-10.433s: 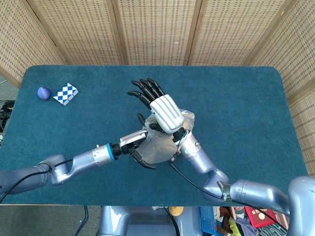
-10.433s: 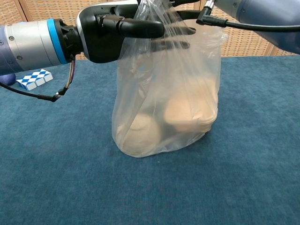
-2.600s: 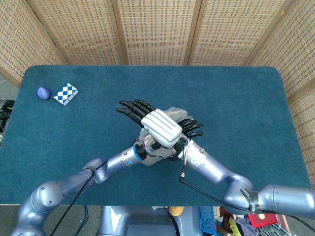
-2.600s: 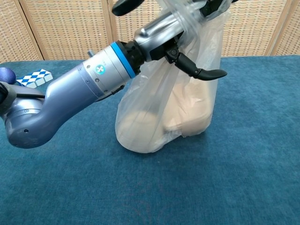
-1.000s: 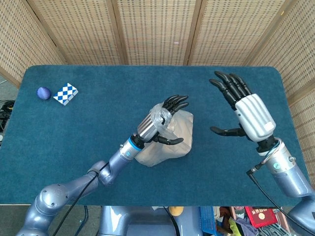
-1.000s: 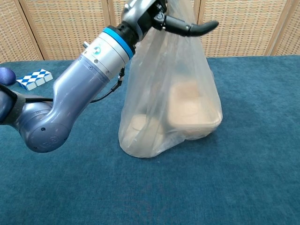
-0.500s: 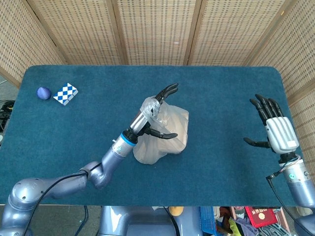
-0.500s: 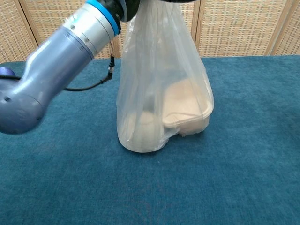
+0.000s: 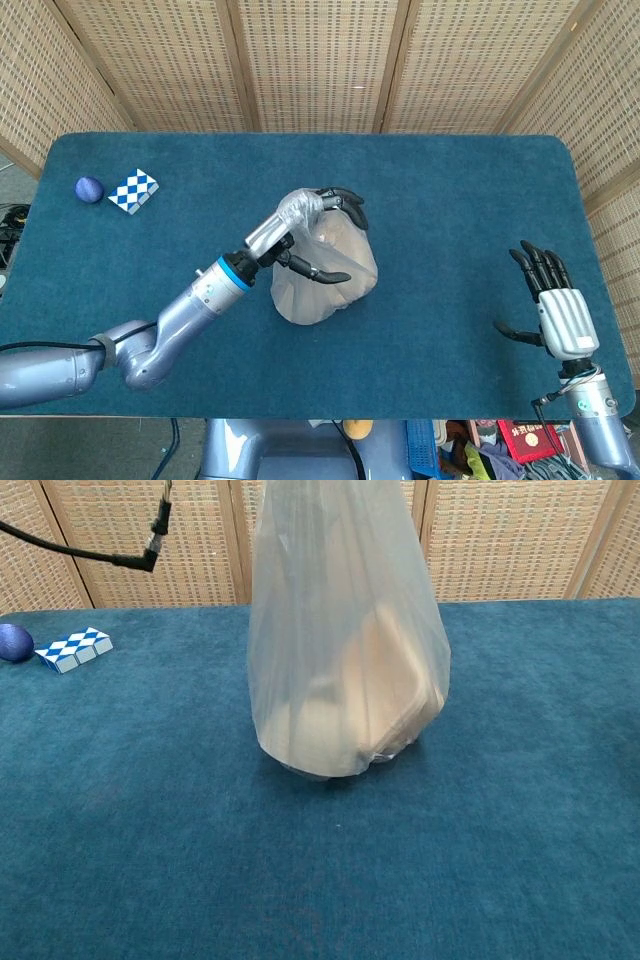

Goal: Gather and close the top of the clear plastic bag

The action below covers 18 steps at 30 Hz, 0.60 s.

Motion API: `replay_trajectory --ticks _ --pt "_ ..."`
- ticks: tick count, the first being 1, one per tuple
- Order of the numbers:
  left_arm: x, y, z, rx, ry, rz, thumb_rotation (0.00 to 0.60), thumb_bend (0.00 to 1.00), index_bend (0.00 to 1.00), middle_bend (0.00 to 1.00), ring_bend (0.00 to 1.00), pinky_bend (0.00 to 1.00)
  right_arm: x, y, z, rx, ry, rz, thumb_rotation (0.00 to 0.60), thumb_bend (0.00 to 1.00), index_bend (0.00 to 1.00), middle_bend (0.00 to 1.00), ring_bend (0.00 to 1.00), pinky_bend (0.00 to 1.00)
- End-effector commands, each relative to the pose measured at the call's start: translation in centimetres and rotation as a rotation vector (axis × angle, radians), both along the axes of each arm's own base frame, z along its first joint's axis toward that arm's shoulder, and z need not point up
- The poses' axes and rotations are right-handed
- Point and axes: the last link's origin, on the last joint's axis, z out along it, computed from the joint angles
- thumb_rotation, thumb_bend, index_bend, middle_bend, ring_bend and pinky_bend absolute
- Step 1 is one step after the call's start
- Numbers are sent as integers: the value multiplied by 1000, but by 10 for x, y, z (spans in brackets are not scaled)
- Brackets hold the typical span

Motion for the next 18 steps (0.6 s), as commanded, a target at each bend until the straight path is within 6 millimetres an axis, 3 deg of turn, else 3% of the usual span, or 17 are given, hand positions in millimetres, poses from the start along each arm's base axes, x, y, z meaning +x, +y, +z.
replay_trajectory --ticks 1,5,7,8,11,14,18 --pt "4 -2 14 11 -4 10 600 0 636 644 448 309 0 6 -4 -5 -18 -11 600 0 0 0 0 0" --pt "8 -6 28 16 -16 22 600 35 755 755 569 495 1 12 -6 -14 -37 -6 600 0 0 0 0 0" --pt "10 -8 35 17 -29 38 600 205 806 803 637 622 1 13 -5 -17 -35 1 600 0 0 0 0 0" --pt "11 -9 38 16 -38 45 600 369 836 828 681 709 1 14 -5 -19 -36 4 600 0 0 0 0 0" --pt "15 -10 48 10 -53 66 600 642 872 855 730 860 2 15 -1 -31 -45 11 600 0 0 0 0 0" --pt "17 -12 56 2 -48 77 600 851 905 873 749 948 2 17 0 -35 -45 16 600 0 0 0 0 0" --pt "20 -18 71 -18 6 60 600 994 942 888 760 961 2 18 3 -45 -51 13 600 0 0 0 0 0"
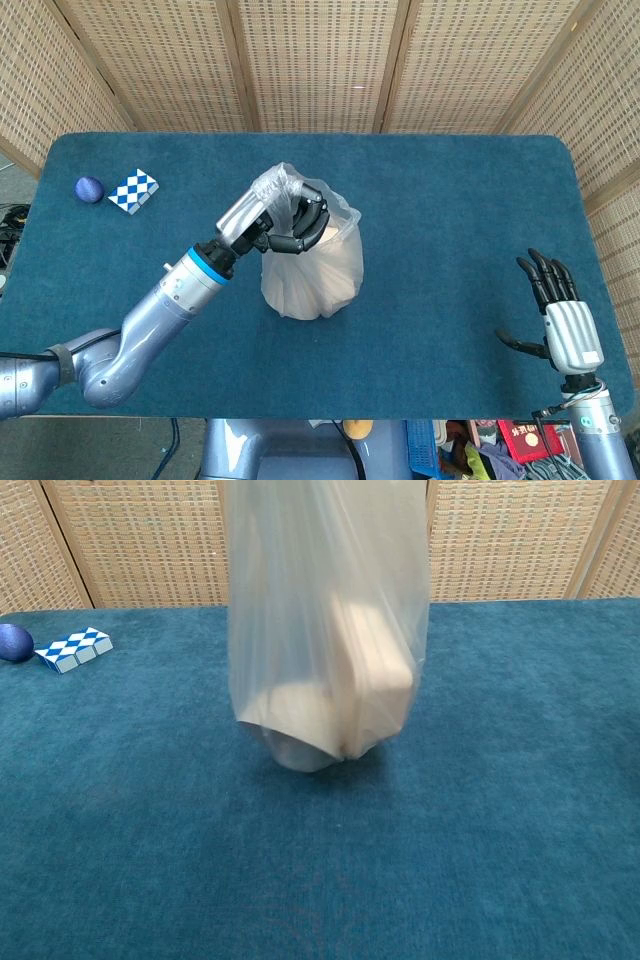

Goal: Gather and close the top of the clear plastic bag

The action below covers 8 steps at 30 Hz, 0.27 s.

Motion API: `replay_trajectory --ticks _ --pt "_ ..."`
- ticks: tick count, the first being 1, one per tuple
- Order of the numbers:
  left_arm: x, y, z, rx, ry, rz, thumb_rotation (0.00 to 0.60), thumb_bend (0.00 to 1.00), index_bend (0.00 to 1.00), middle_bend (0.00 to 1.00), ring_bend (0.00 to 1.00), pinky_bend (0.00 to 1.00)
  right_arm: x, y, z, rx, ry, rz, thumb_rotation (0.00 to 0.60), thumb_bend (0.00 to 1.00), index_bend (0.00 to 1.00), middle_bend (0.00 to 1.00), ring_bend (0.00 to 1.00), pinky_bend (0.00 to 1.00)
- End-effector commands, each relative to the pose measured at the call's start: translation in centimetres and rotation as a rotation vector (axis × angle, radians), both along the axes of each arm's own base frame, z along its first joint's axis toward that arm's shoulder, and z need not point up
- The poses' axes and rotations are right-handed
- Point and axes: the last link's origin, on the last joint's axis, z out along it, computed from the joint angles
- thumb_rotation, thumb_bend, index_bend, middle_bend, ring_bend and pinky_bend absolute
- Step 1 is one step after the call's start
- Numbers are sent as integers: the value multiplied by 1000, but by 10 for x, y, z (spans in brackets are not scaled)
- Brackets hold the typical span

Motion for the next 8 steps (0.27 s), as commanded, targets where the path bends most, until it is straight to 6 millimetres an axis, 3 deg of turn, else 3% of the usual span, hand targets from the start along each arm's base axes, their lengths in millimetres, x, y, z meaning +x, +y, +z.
replay_trajectory --ticks 1,8 --pt "4 -7 14 -24 50 -18 600 1000 943 891 763 963 0 0 2 -6 -3 -2 600 0 0 0 0 0" --pt "6 -12 41 -61 144 -46 600 1000 945 897 769 970 -3 0 3 -13 4 -19 600 0 0 0 0 0"
